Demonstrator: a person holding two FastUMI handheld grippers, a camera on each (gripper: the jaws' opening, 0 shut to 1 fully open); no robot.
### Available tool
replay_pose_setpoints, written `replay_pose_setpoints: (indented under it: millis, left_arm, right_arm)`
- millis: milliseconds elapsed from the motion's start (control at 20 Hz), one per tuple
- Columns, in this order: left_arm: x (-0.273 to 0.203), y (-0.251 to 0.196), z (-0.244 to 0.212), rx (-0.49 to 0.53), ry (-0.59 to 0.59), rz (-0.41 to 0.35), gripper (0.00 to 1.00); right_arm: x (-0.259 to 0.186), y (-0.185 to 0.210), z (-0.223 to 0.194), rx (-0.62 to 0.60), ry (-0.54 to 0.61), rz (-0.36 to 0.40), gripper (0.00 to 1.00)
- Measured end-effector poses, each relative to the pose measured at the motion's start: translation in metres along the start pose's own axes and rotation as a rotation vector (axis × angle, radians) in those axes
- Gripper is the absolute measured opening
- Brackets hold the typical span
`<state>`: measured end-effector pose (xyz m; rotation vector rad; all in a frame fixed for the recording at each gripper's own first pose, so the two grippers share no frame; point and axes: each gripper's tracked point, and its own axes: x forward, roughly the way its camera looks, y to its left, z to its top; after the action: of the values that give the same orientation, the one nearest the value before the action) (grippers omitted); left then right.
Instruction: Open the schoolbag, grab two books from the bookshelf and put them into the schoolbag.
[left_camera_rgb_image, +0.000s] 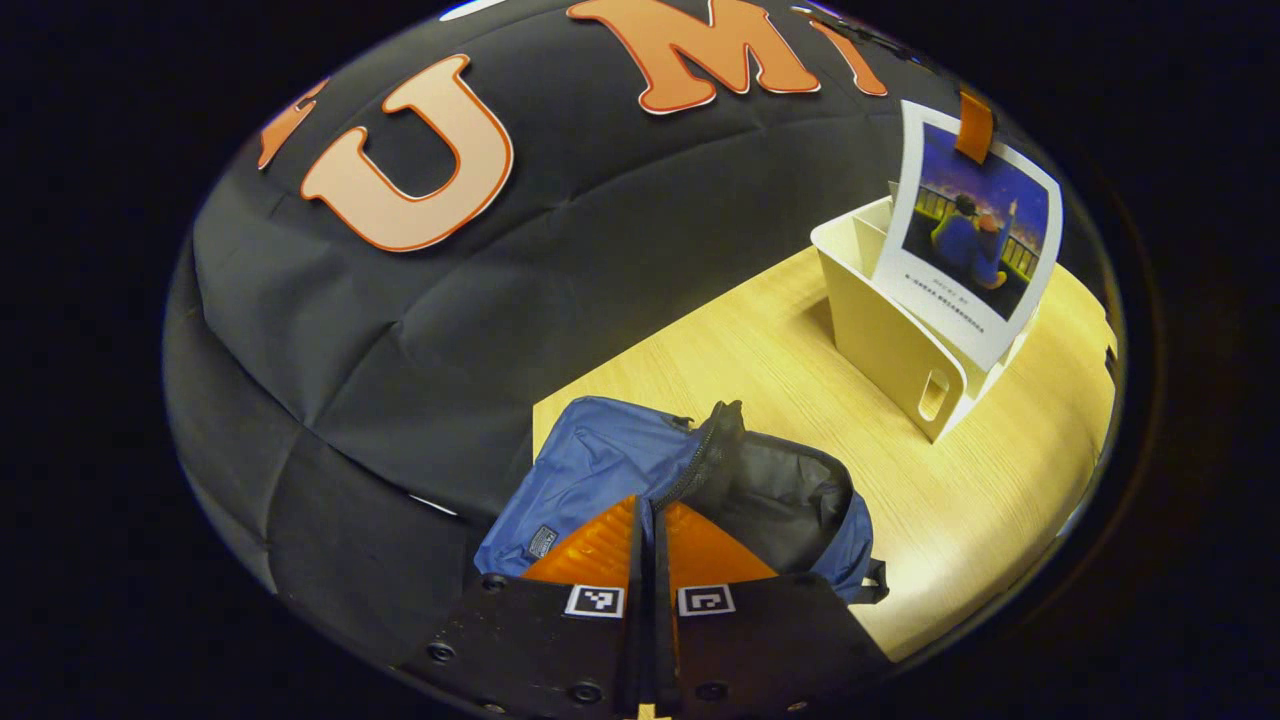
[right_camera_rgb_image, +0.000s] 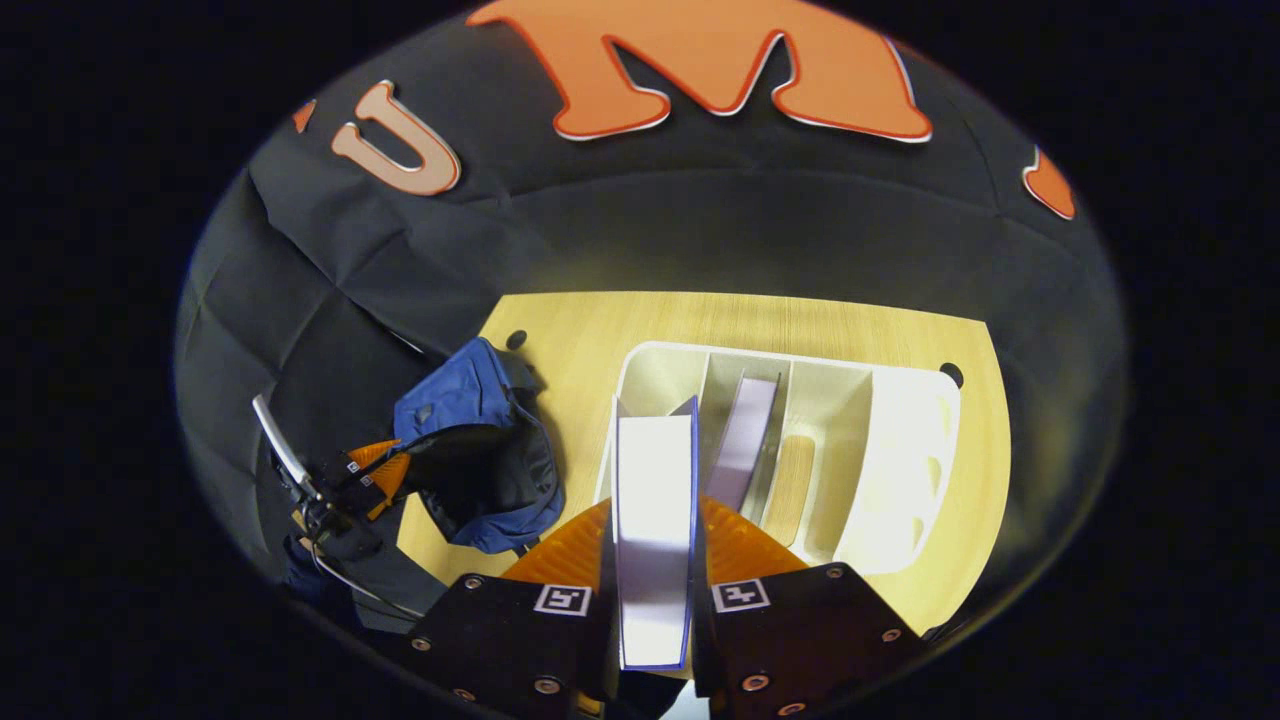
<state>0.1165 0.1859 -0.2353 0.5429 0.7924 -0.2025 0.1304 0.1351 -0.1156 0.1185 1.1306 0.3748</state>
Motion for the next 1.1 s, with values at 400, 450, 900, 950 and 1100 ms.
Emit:
replay_pose_setpoints:
  millis: [400, 450, 900, 950, 1100]
  left_arm:
    - [-0.015, 0.024, 0.014, 0.034, 0.017, 0.066, 0.05]
    - [-0.017, 0.030, 0.016, 0.044, 0.016, 0.082, 0.05]
    - [-0.023, 0.033, 0.021, 0.041, -0.006, 0.077, 0.05]
    - [-0.022, 0.034, 0.021, 0.042, -0.013, 0.067, 0.05]
    - [-0.018, 0.036, 0.025, 0.052, -0.046, 0.049, 0.05]
  right_arm:
    - [-0.035, -0.016, -0.011, 0.128, -0.111, 0.164, 0.28]
    - [-0.036, -0.015, -0.012, 0.140, -0.122, 0.191, 0.28]
    - [-0.023, 0.039, -0.022, 0.202, -0.172, 0.344, 0.28]
    - [-0.018, 0.052, -0.025, 0.209, -0.175, 0.359, 0.28]
    - [0.001, 0.082, -0.034, 0.245, -0.173, 0.357, 0.28]
